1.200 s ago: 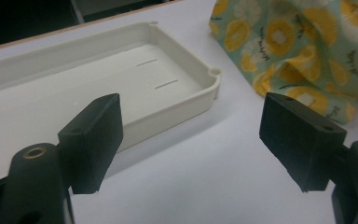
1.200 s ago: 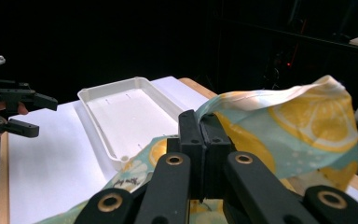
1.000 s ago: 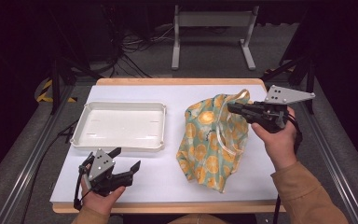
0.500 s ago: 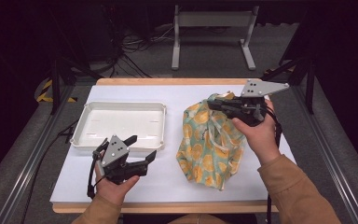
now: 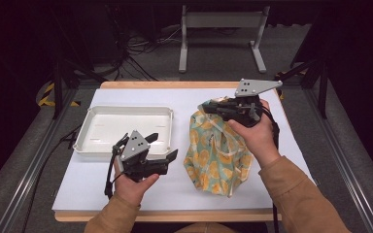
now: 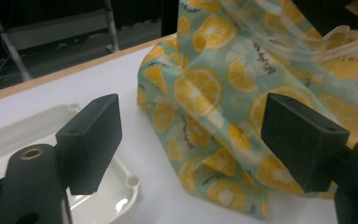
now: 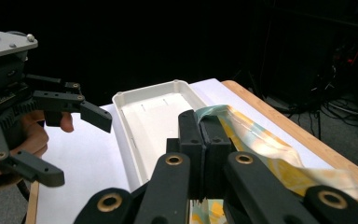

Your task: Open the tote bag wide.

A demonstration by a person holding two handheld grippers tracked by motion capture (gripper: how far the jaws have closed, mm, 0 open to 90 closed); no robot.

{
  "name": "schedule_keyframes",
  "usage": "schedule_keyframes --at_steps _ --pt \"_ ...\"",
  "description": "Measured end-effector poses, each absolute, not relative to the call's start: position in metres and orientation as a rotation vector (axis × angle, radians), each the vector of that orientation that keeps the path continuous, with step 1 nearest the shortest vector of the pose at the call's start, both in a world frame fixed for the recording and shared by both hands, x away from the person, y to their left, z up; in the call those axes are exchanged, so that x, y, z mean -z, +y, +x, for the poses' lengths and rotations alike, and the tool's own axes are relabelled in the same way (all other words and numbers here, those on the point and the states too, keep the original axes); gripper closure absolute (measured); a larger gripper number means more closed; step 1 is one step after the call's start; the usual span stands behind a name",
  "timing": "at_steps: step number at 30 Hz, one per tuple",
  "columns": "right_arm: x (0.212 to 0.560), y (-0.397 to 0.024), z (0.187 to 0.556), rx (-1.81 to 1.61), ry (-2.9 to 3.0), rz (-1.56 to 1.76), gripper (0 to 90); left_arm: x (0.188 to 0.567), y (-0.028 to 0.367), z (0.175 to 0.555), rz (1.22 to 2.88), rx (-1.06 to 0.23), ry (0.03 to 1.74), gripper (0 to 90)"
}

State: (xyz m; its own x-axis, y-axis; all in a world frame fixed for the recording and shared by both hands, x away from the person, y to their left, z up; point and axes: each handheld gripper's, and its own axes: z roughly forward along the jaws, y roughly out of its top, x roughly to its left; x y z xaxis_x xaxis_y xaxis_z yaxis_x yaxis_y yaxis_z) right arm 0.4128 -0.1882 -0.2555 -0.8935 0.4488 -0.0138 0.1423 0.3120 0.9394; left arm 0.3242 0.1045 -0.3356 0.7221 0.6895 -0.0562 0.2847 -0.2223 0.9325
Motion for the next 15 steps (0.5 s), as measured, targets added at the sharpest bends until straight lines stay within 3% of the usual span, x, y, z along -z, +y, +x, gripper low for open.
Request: schedule_keyframes --at_steps 10,15 --pt "0.268 -0.168 0.427 -1.470 2.427 0.557 87.7 0.345 0.098 0.326 1.842 -0.459 0.762 21.2" --pt "0.277 -0.168 0.432 -1.403 2.489 0.621 80.8 0.350 0.101 0.327 1.851 -0.449 0.778 21.1"
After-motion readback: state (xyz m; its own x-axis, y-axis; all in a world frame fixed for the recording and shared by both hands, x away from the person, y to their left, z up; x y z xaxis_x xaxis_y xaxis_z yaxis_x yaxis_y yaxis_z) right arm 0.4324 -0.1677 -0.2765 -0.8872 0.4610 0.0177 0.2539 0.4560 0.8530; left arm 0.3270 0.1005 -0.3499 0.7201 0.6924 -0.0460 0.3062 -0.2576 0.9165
